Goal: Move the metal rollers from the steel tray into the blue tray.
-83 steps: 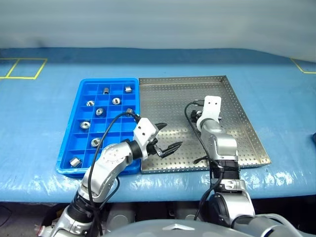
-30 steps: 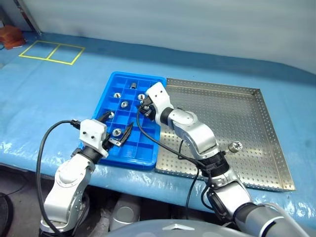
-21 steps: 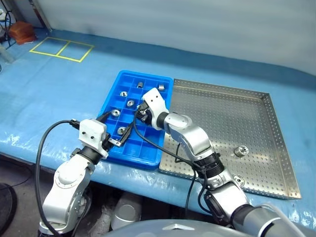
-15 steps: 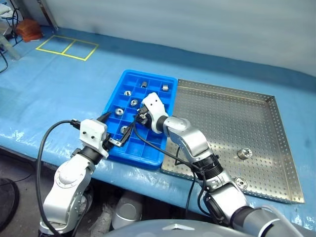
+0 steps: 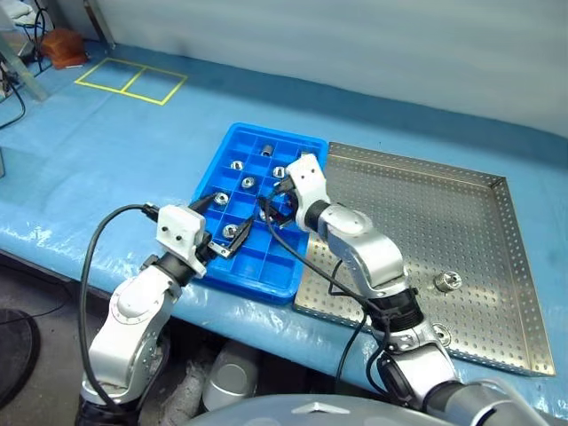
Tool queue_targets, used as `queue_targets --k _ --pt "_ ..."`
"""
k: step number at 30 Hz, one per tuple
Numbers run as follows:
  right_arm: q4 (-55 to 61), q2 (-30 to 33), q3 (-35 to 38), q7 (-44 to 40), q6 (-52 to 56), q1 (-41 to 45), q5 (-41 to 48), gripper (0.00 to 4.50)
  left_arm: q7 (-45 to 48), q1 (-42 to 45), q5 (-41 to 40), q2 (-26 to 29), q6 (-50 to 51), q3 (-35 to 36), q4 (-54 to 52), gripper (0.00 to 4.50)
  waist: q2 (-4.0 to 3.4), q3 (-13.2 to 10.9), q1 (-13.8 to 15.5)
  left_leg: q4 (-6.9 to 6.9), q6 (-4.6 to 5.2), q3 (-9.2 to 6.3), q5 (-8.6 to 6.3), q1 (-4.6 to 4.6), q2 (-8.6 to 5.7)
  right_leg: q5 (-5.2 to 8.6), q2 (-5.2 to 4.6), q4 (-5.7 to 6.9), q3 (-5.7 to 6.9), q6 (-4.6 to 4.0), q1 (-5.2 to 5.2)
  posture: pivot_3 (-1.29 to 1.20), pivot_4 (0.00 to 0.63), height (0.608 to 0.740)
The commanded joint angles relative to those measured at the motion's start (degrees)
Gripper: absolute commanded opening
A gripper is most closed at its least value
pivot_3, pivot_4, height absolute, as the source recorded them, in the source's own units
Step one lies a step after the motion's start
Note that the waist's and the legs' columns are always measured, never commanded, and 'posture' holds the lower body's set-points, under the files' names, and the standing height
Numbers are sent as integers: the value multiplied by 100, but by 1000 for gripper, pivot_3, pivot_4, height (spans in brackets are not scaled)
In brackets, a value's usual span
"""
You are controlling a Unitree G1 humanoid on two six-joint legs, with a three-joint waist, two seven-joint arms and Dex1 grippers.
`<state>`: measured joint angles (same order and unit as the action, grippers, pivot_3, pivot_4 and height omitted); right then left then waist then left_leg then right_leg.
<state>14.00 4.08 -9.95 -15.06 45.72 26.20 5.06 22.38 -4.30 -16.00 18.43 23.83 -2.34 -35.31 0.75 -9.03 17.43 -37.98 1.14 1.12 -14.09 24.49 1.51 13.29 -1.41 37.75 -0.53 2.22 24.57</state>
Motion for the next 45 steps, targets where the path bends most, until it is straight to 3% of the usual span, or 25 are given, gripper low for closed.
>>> queue_targets --k 1,5,9,13,17,22,39,45 --pt "935 116 513 396 337 -331 -60 4480 255 269 -109 32 0 -217 177 4500 -1 1 -78 -2 0 1 0 0 -2 0 -1 0 0 0 0 275 150 740" --pt "1655 128 1012 839 740 -824 -119 4480 449 573 -131 -40 -37 -439 465 4500 -2 2 -365 -9 0 1 0 3 -2 -1 -1 -1 -1 1 -2 192 150 740" --pt "2066 -115 1437 1322 945 -1220 -174 4480 644 839 -141 -92 -61 -658 722 4500 -4 3 -842 -12 0 -5 1 1 -2 -2 -1 4 -3 1 -5 113 150 740" --pt "2281 -271 1454 1840 1144 -1548 -503 4480 894 1032 -221 -83 31 -864 873 4500 -8 6 -1355 -10 0 -6 2 -4 -1 -3 -2 9 -9 -1 -6 74 150 740" --pt "2354 -545 1474 2133 1230 -1869 -586 4480 1041 1129 -236 -65 11 -973 956 4500 -9 6 -1641 -2 -3 -11 5 -20 4 -3 1 18 -23 -2 -7 62 150 740" --pt "2030 -499 1282 2393 1211 -2152 -908 4480 1100 1214 -268 -171 46 -1171 1040 4500 -10 6 -1683 -1 -5 -3 7 -47 5 -2 3 27 -34 -2 -24 67 150 740" --pt "1017 -1165 2167 2574 180 -2389 -368 4480 1064 1092 -306 -140 241 -1414 822 4500 -10 6 -1650 1 -1 -1 6 -84 11 9 -2 18 -40 17 -64 116 150 740" --pt "935 -1050 2054 2583 85 -2422 -262 2653 994 1079 -280 -164 216 -1426 792 4500 -10 6 -1647 1 -1 -2 6 -87 11 11 -2 19 -40 16 -67 127 150 740"
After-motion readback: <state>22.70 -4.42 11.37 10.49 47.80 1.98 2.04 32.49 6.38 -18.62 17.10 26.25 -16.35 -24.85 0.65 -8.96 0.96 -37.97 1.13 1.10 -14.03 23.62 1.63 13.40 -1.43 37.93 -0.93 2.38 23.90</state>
